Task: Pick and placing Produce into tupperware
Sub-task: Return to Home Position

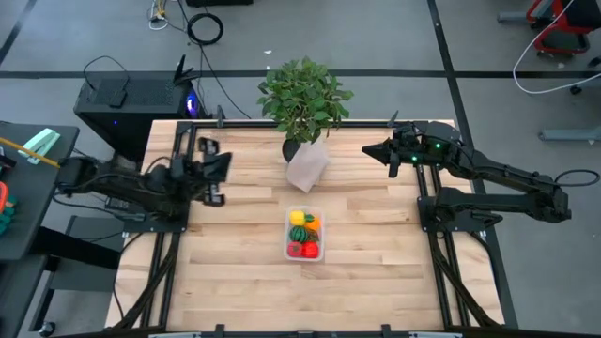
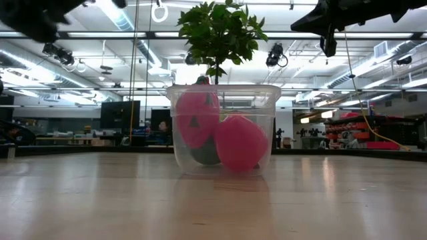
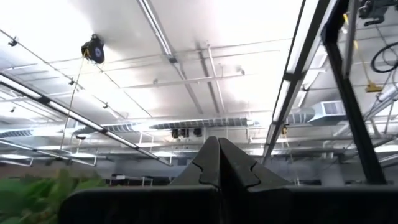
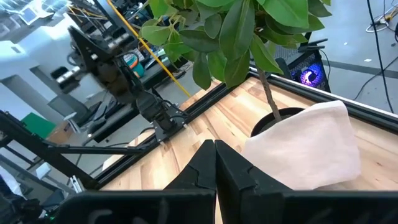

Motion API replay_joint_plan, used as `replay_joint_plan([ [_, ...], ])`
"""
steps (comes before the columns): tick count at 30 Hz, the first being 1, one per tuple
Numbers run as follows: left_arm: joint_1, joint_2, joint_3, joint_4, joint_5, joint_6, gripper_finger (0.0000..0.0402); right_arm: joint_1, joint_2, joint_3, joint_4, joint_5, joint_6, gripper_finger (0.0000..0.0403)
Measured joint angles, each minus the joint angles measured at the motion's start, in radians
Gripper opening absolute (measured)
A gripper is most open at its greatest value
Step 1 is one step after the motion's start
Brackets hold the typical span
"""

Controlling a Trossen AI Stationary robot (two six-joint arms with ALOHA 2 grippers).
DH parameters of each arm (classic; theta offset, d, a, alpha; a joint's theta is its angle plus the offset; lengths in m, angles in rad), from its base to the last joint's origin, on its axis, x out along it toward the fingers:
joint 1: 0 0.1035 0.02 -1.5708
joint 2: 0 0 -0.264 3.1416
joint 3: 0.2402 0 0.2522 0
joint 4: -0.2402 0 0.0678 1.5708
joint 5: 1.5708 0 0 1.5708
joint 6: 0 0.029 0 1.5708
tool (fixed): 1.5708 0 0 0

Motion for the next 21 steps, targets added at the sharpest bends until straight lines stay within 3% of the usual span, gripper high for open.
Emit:
replay_joint_plan([
  [12, 0.000, -0.356, -0.327, 0.000, 0.012, -0.025, 0.0001, 0.000, 0.000, 0.000, 0.000, 0.000, 0.025, 0.0003],
  [16, 0.001, -0.426, -0.361, -0.017, 0.040, -0.030, 0.0001, 0.000, 0.000, 0.000, -0.001, 0.017, 0.026, 0.0003],
  [21, 0.021, -0.490, -0.361, -0.164, 0.103, -0.048, 0.0001, 0.000, 0.000, 0.000, -0.003, 0.027, 0.026, 0.0003],
])
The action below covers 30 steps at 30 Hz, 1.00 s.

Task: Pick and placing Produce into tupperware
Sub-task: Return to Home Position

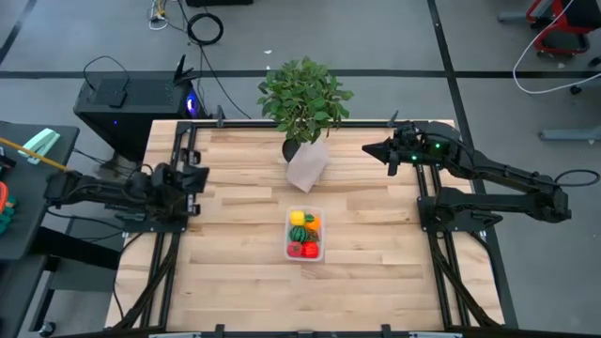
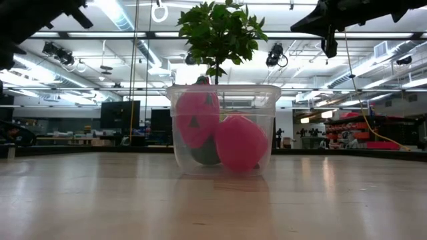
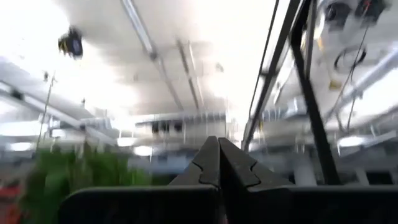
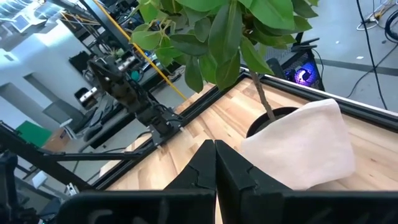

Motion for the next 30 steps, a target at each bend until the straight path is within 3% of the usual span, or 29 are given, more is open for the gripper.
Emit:
replay_joint_plan([
  [12, 0.076, -0.149, 0.000, -0.689, 0.004, -0.238, 0.0002, 0.000, 0.000, 0.000, -0.034, 0.000, 0.037, 0.0004],
  [17, 0.080, -0.195, 0.000, -0.796, 0.078, -0.258, 0.0001, 0.000, 0.000, 0.000, -0.042, 0.000, 0.048, 0.0003],
  [24, 0.080, -0.242, 0.000, -1.055, 0.070, -0.237, 0.0001, 0.000, 0.000, 0.000, -0.043, 0.000, 0.079, 0.0004],
  [30, 0.079, -0.284, 0.000, -1.156, 0.045, -0.215, 0.0002, 0.000, 0.000, 0.000, -0.057, 0.000, 0.089, 0.0003],
])
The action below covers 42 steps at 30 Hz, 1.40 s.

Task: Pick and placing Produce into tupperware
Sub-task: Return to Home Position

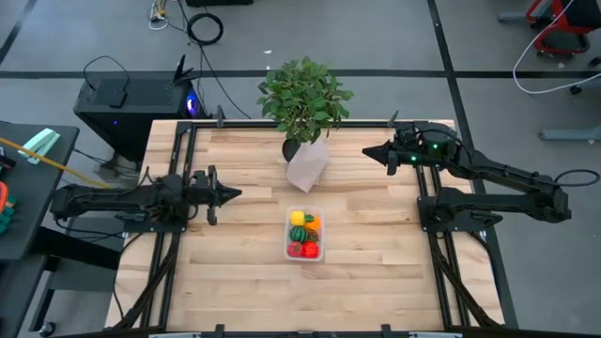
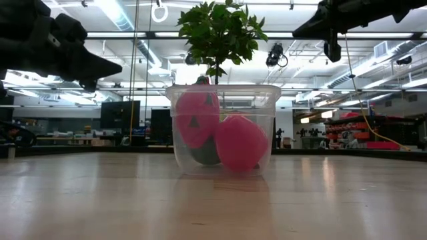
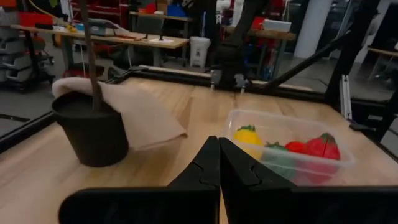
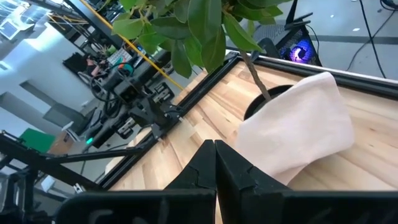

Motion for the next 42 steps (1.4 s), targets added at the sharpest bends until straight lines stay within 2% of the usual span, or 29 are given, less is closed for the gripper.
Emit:
replay_joint_plan([
  [10, -0.001, -0.142, 0.000, -0.079, 0.000, 0.009, 0.0002, 0.000, 0.000, 0.000, -0.040, 0.037, 0.017, 0.0003],
  [19, -0.001, -0.299, 0.031, -0.288, 0.002, 0.001, 0.0001, 0.000, 0.000, 0.000, -0.041, 0.049, 0.023, 0.0004],
  [22, -0.001, -0.301, 0.061, -0.355, -0.011, 0.006, 0.0002, 0.000, 0.000, 0.000, -0.043, 0.050, 0.020, 0.0004],
  [27, -0.001, -0.298, 0.074, -0.364, -0.027, -0.023, 0.0002, 0.000, -0.010, 0.000, -0.041, 0.049, 0.017, 0.0003],
  [31, -0.001, -0.299, 0.074, -0.361, -0.029, -0.040, 0.0003, -0.005, -0.075, 0.000, -0.033, 0.057, -0.012, 0.0002],
  [36, -0.001, -0.298, 0.074, -0.358, -0.037, -0.059, 0.0003, -0.013, -0.239, 0.000, -0.020, 0.068, 0.013, 0.0001],
  [42, -0.001, -0.299, 0.074, -0.357, -0.056, -0.076, 0.0005, -0.013, -0.390, 0.000, -0.039, 0.178, -0.019, 0.0000],
])
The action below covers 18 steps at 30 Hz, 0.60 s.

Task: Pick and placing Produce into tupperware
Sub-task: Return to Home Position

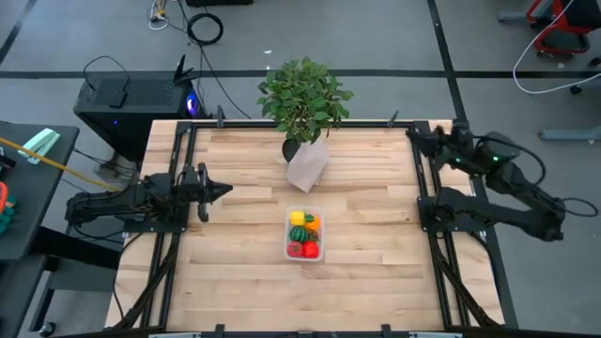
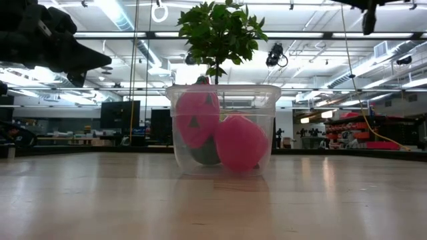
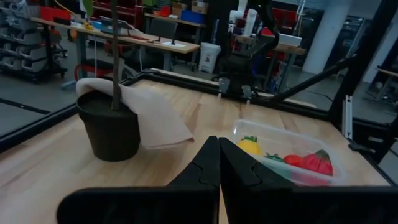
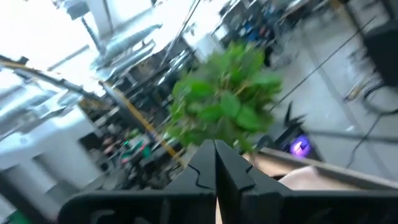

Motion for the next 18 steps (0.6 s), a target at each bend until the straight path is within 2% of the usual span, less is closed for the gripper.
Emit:
replay_joint_plan([
  [8, 0.000, 0.000, 0.000, 0.000, -0.004, -0.026, 0.0006, 0.000, -0.136, -0.011, 0.011, 0.128, -0.067, 0.0000],
  [18, 0.000, 0.000, 0.000, -0.008, -0.004, -0.088, 0.0007, 0.000, -0.298, -0.233, 0.233, 0.170, -0.001, 0.0000],
])
